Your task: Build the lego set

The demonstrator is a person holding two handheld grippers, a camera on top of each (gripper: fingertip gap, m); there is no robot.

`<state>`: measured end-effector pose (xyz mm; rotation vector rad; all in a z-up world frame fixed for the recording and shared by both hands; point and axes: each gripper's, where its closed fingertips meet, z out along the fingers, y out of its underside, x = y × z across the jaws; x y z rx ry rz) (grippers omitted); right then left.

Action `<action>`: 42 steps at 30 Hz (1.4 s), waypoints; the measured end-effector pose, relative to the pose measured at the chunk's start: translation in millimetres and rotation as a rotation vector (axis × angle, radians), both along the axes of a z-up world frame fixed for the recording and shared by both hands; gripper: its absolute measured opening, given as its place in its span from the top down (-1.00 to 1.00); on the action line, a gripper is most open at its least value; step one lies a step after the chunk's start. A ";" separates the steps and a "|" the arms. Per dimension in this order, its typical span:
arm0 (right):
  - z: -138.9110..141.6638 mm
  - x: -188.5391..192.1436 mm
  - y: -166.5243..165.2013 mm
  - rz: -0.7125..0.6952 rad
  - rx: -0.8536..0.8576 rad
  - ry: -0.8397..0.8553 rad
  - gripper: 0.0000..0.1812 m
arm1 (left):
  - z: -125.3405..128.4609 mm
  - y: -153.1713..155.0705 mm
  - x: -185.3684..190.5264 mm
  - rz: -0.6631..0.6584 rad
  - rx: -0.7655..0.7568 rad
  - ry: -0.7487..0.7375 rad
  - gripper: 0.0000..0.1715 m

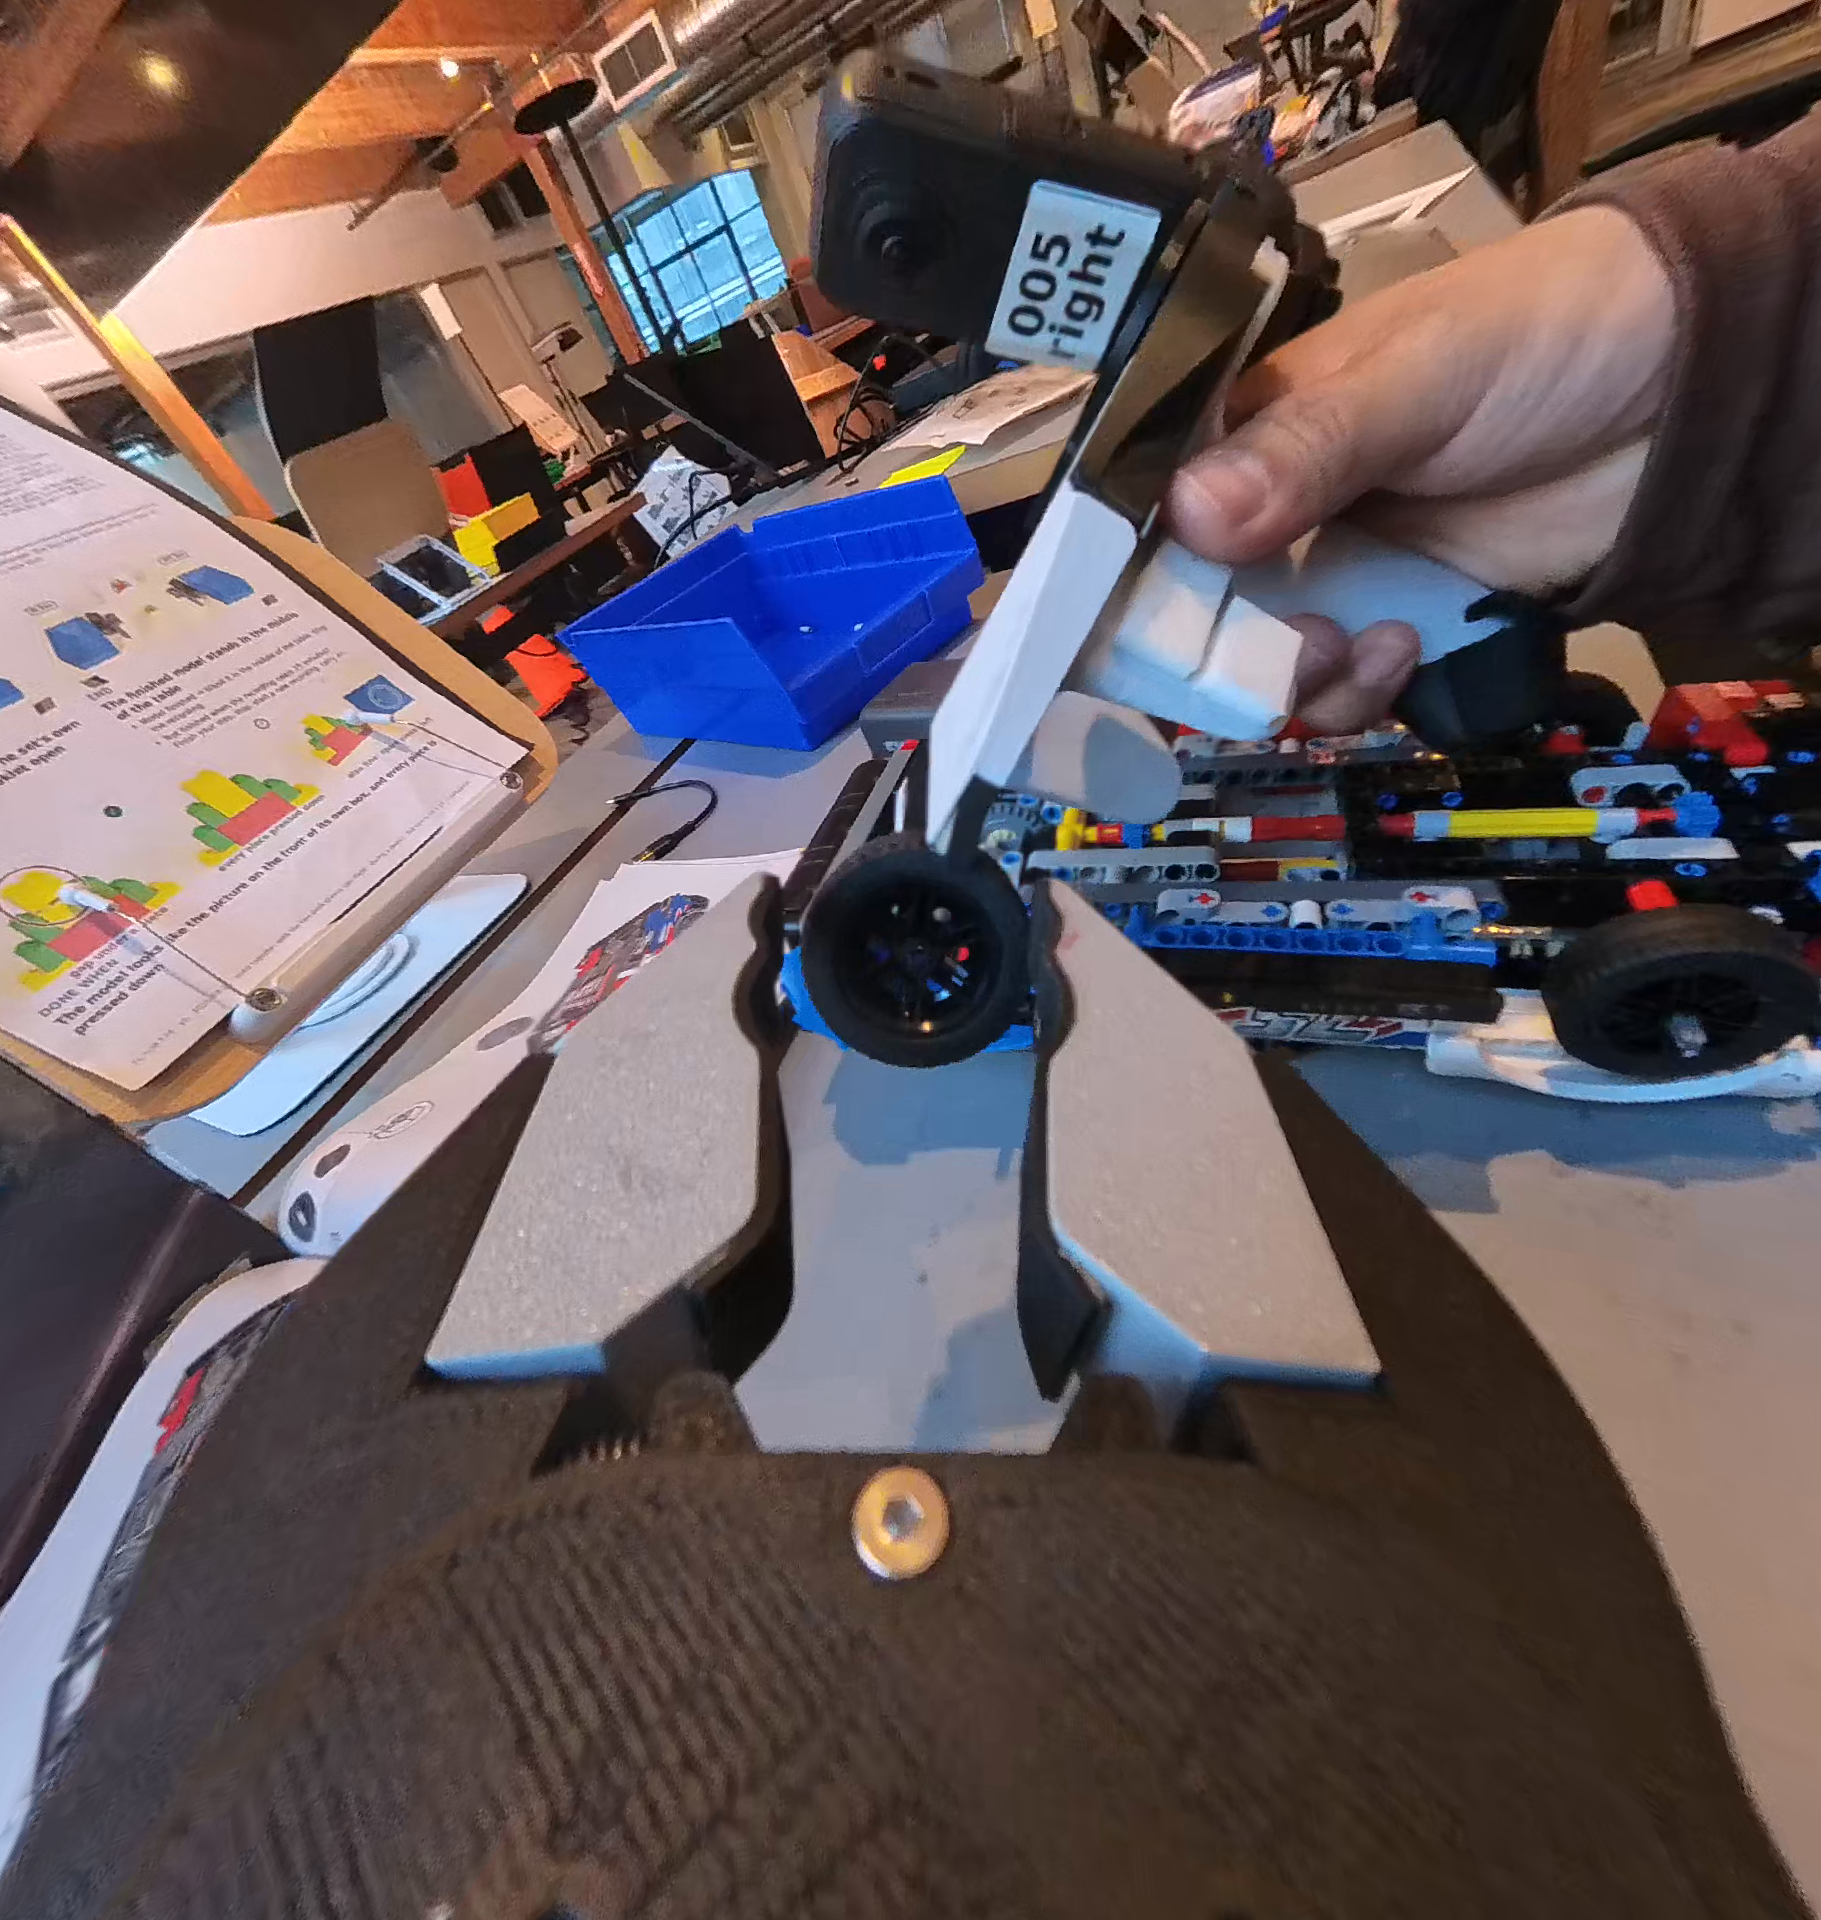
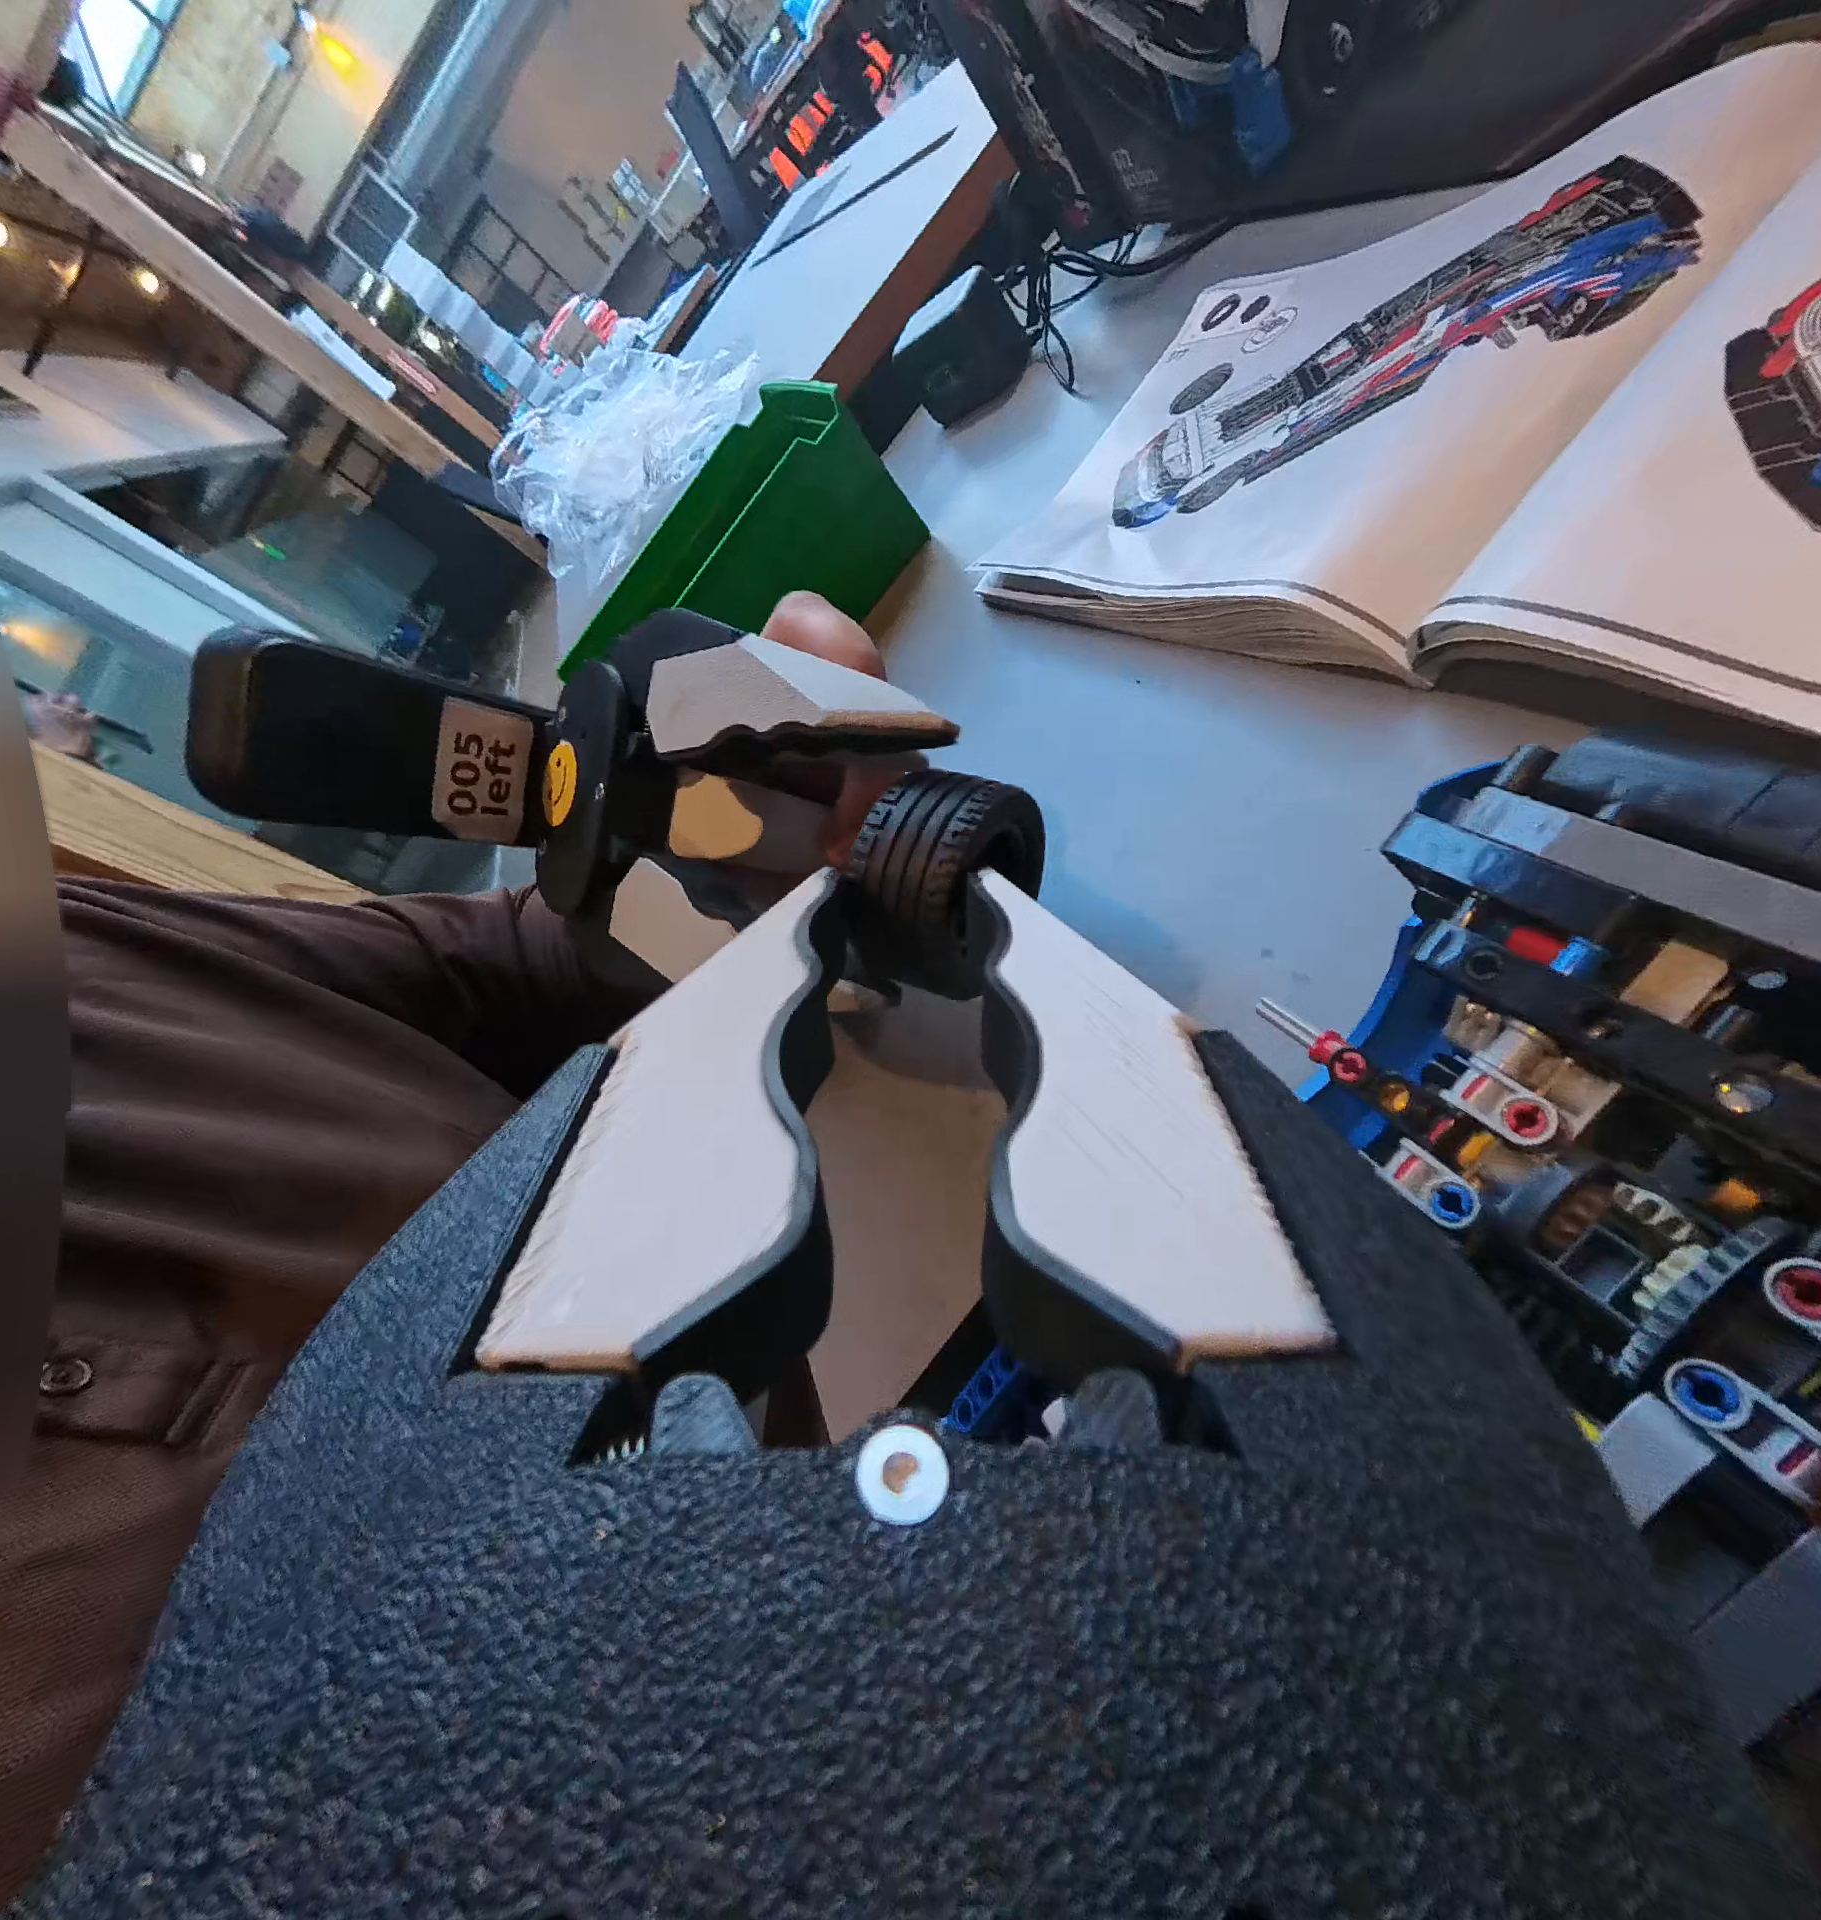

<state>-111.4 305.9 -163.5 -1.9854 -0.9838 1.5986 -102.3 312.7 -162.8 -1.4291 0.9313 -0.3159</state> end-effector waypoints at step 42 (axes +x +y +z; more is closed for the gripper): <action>-64.6 179.8 41.7 -0.243 0.193 -0.269 0.54 | 8.3 -39.8 -4.9 -0.686 -0.269 -0.447 0.57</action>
